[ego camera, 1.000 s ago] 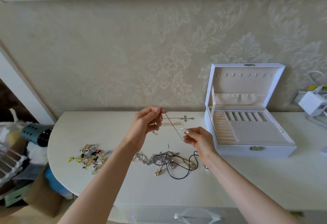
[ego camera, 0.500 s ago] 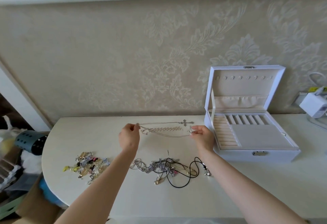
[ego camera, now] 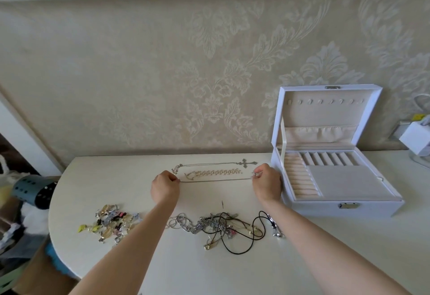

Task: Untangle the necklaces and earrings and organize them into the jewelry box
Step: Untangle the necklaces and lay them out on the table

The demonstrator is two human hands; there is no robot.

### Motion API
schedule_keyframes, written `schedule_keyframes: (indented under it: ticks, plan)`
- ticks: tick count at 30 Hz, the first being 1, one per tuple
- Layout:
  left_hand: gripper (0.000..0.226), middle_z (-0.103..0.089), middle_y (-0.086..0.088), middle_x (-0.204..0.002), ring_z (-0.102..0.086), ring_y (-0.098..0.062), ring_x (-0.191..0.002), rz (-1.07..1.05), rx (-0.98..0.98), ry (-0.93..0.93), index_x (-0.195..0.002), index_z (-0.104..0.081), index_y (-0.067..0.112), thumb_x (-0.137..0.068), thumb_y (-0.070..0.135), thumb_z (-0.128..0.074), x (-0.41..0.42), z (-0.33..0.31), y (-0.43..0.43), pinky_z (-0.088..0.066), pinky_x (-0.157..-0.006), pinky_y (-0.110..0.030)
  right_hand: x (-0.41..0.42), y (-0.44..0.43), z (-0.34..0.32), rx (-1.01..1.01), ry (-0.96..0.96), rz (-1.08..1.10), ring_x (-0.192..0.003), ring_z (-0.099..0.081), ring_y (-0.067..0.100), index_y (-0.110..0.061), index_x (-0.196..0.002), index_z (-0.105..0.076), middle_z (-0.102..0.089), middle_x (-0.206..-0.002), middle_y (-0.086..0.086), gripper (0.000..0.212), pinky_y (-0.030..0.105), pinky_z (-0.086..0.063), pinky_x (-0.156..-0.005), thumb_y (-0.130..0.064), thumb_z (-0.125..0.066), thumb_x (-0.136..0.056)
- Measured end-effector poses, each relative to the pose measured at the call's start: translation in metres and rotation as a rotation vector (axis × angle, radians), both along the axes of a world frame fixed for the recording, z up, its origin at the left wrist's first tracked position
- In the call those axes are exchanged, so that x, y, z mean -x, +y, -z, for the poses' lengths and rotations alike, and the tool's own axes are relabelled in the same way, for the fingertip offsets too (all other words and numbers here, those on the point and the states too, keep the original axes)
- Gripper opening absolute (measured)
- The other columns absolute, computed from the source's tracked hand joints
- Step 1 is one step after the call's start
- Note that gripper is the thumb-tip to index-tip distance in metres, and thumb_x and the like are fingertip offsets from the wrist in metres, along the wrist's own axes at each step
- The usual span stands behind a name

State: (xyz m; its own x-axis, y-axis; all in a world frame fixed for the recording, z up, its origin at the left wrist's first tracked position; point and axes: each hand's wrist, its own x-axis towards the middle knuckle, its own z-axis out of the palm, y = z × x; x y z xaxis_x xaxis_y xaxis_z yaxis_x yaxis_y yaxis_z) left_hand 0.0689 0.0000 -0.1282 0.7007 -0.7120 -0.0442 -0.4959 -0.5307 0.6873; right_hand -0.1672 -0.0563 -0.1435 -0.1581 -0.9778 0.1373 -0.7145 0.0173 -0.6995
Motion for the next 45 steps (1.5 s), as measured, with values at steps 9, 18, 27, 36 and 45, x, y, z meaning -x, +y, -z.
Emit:
schedule_keyframes:
  ticks: [9,18,27,36,45]
  plan:
    - [0.007,-0.065,0.006,-0.096,-0.055,-0.021,-0.099,0.203,0.128,-0.211,-0.091,-0.063,0.026,-0.085,0.022,-0.065,0.02,-0.009,0.039,-0.037,-0.083,-0.035,0.003,0.059,-0.035,0.136,0.009,-0.364,-0.067,-0.051,0.0,-0.023,-0.086,-0.062,-0.058,-0.085,-0.013,0.013,0.015,-0.037,-0.061,-0.011,-0.063,-0.081]
    - [0.016,-0.062,0.017,-0.083,-0.054,0.001,-0.079,0.781,0.146,0.062,-0.08,-0.056,0.041,-0.072,0.052,-0.063,0.064,-0.006,0.093,-0.041,-0.073,-0.02,0.003,0.11,-0.035,-0.151,0.266,-0.657,-0.08,-0.053,0.01,-0.03,-0.09,-0.069,-0.049,-0.08,-0.014,0.017,0.023,-0.034,-0.067,-0.018,-0.063,-0.08]
    - [0.024,-0.046,0.02,-0.091,-0.045,0.005,-0.082,0.817,0.088,-0.098,-0.093,-0.063,0.026,-0.072,0.02,-0.071,0.066,0.013,0.099,-0.042,-0.081,-0.024,0.004,0.108,-0.032,-0.217,0.257,-0.632,-0.083,-0.057,0.012,-0.032,-0.074,-0.054,-0.057,-0.085,-0.01,0.014,0.023,-0.039,-0.065,-0.025,-0.066,-0.074]
    - [0.051,-0.042,0.013,-0.098,-0.04,-0.007,-0.094,0.796,-0.075,-0.249,-0.107,-0.053,0.025,-0.067,0.046,-0.075,0.067,0.004,0.107,-0.031,-0.083,-0.021,0.018,0.103,-0.059,-0.363,-0.416,-0.543,-0.064,-0.057,0.012,-0.006,-0.069,-0.057,-0.064,-0.069,0.005,0.016,0.021,-0.044,-0.061,-0.006,-0.073,-0.07]
    - [0.059,-0.041,0.013,-0.102,-0.035,-0.007,-0.094,0.758,-0.162,-0.303,-0.11,-0.048,0.026,-0.066,0.058,-0.071,0.07,-0.003,0.112,-0.029,-0.086,-0.022,0.015,0.102,-0.092,-0.248,-0.803,-0.52,-0.059,-0.057,0.02,-0.008,-0.074,-0.048,-0.061,-0.06,0.009,0.017,0.029,-0.045,-0.063,0.003,-0.058,-0.083]
